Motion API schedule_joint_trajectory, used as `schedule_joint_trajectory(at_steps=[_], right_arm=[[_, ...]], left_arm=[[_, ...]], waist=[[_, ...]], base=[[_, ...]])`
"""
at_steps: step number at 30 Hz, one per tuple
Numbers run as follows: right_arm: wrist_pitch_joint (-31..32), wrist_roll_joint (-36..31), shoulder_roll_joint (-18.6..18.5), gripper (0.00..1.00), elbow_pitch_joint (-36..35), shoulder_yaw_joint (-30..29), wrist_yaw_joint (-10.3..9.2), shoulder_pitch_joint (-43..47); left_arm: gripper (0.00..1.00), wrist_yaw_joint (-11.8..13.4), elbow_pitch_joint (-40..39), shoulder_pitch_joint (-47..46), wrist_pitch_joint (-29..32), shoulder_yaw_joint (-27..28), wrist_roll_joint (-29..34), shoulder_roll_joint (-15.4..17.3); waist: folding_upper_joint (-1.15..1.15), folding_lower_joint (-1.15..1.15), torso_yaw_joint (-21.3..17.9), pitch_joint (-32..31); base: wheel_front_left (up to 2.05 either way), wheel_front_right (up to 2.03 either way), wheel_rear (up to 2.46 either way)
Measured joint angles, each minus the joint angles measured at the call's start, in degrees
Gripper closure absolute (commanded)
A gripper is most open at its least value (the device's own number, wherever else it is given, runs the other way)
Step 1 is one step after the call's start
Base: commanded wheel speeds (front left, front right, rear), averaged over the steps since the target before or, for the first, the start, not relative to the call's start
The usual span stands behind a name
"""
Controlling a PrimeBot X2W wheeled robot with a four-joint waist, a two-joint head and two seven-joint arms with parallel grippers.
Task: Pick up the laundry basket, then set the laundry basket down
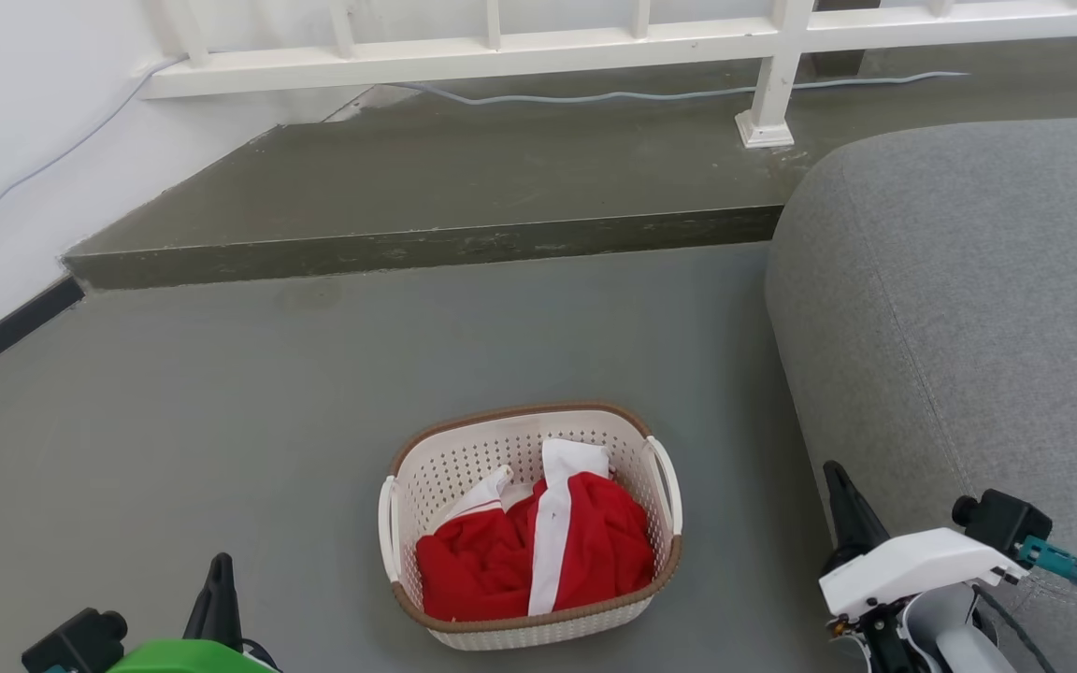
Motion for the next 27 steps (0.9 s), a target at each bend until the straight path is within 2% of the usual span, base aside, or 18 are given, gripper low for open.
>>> schedule_joint_trajectory(at_steps=[27], right_arm=[[4.22,17.64,-0.77,1.0,-1.37,-6.15,2.68,-1.1]], left_arm=[[1.0,-2.66,1.42,-3.42,4.71,3.18,-17.22,-0.01]], waist=[[0.0,0.0,0.23,-0.05]], base=[[0.0,0.0,0.0]])
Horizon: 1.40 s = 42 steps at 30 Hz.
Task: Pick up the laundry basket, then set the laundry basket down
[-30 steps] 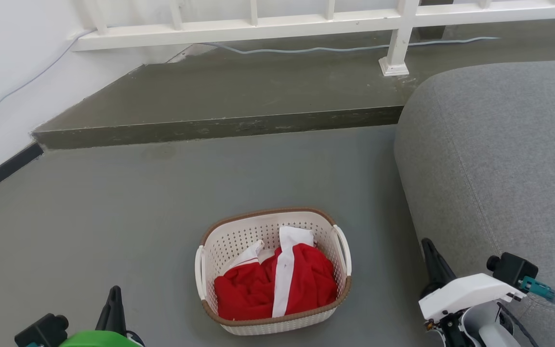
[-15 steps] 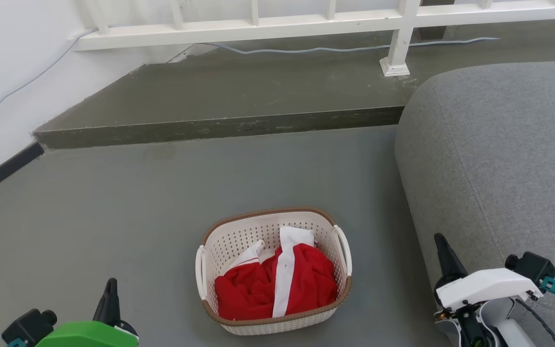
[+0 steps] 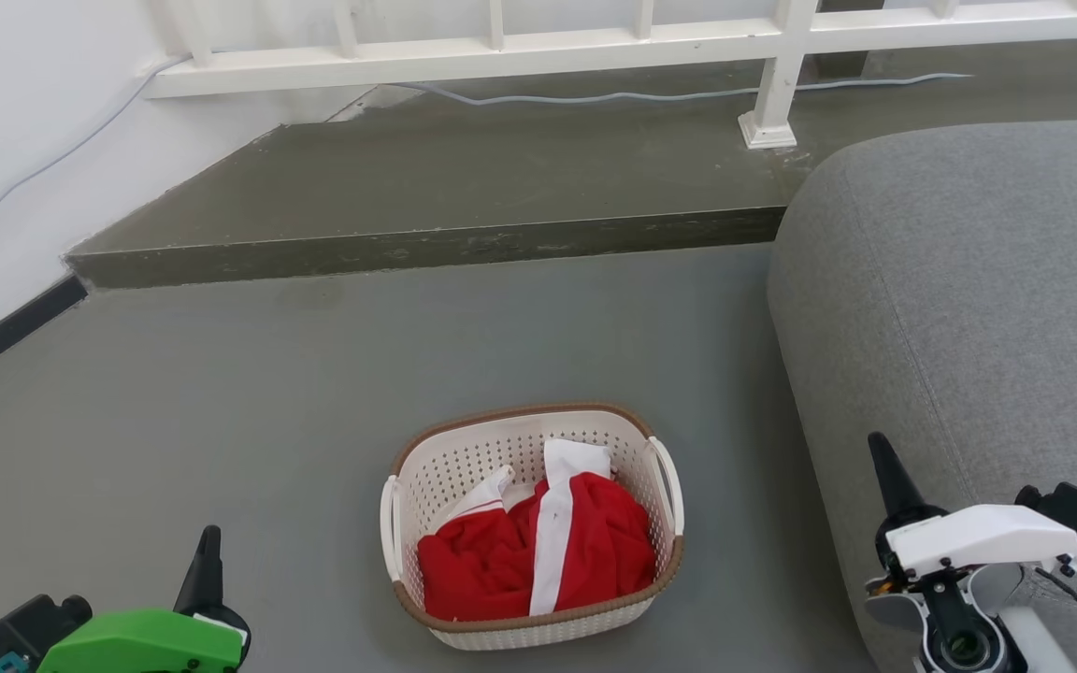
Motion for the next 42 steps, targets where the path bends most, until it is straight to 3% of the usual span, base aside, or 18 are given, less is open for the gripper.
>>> schedule_joint_trajectory(at_steps=[42], right_arm=[[5.89,26.77,-1.02,1.0,-1.8,-9.37,4.37,-1.6]], left_arm=[[1.0,-4.78,1.87,-5.39,7.15,5.04,-26.47,-0.15]], waist=[[0.0,0.0,0.36,-0.1]], base=[[0.0,0.0,0.0]])
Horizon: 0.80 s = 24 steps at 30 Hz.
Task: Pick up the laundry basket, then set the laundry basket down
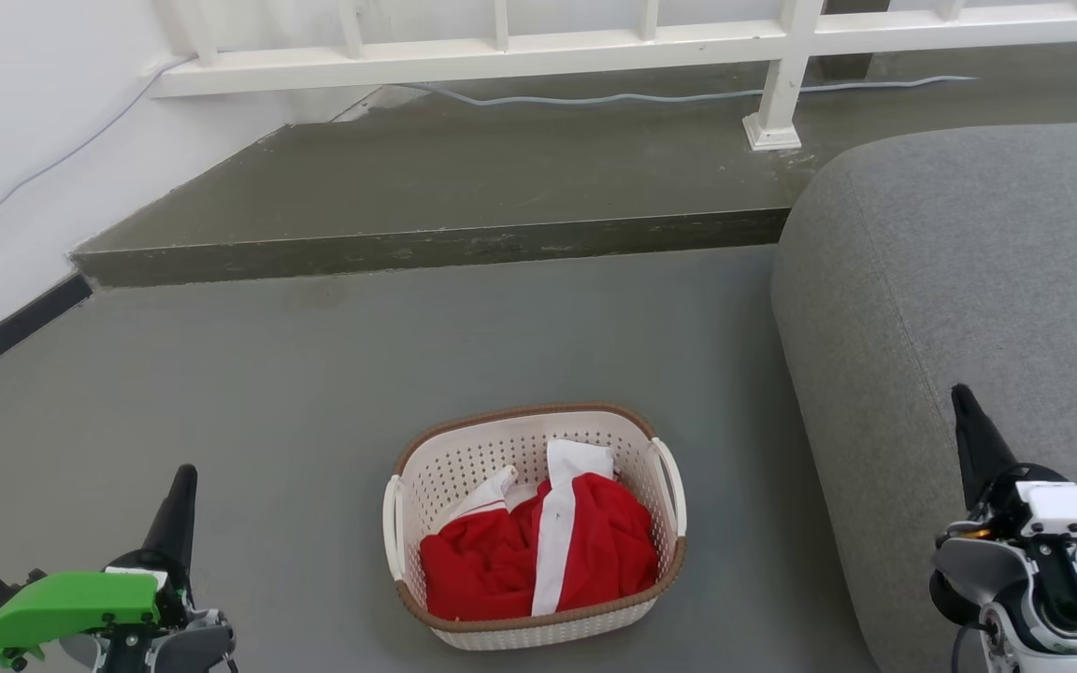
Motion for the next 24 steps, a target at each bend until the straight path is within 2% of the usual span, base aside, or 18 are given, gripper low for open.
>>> schedule_joint_trajectory(at_steps=[5,24], right_arm=[[0.66,2.82,-0.09,1.0,-0.21,-0.9,0.48,-0.43],[0.74,2.82,-0.11,1.0,-0.2,-1.11,0.48,-0.76]], left_arm=[[1.0,-0.49,0.12,-0.74,0.78,0.4,-2.82,-0.01],[1.0,-0.51,0.11,-1.07,0.79,0.45,-2.82,-0.03]], waist=[[0.0,0.0,0.03,-0.01],[0.0,0.0,0.03,-0.02]], base=[[0.0,0.0,0.0],[0.0,0.0,0.0]])
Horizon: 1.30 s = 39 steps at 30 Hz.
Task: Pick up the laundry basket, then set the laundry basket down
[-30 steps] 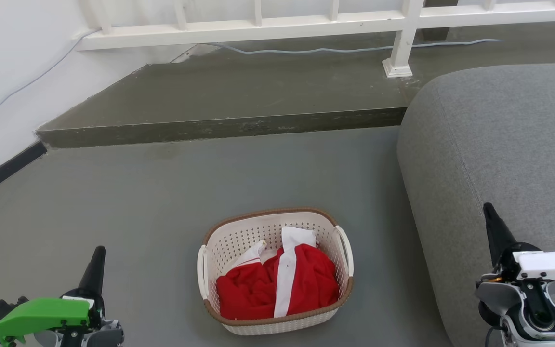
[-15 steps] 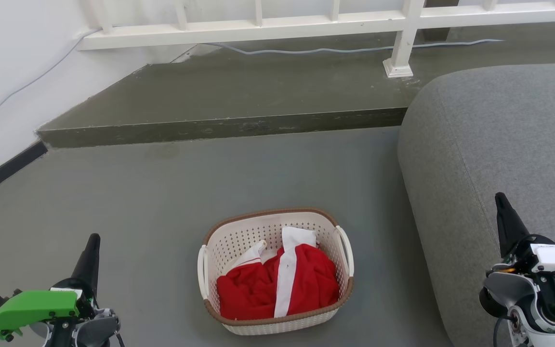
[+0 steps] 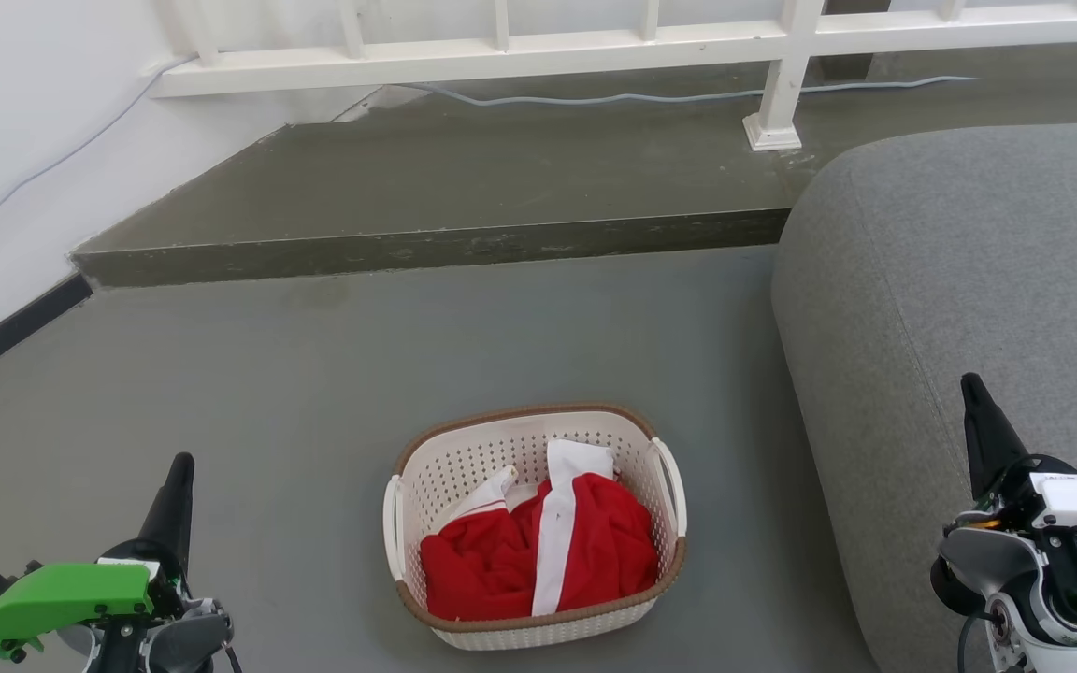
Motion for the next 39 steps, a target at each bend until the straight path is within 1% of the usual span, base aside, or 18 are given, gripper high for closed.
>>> schedule_joint_trajectory(at_steps=[39], right_arm=[[0.41,0.0,0.01,1.0,0.25,-0.22,0.02,-0.05]], left_arm=[[1.0,0.0,-0.01,0.0,0.0,0.07,0.0,-0.02]], waist=[[0.0,0.0,-0.01,-0.01]], base=[[0.0,0.0,0.0]])
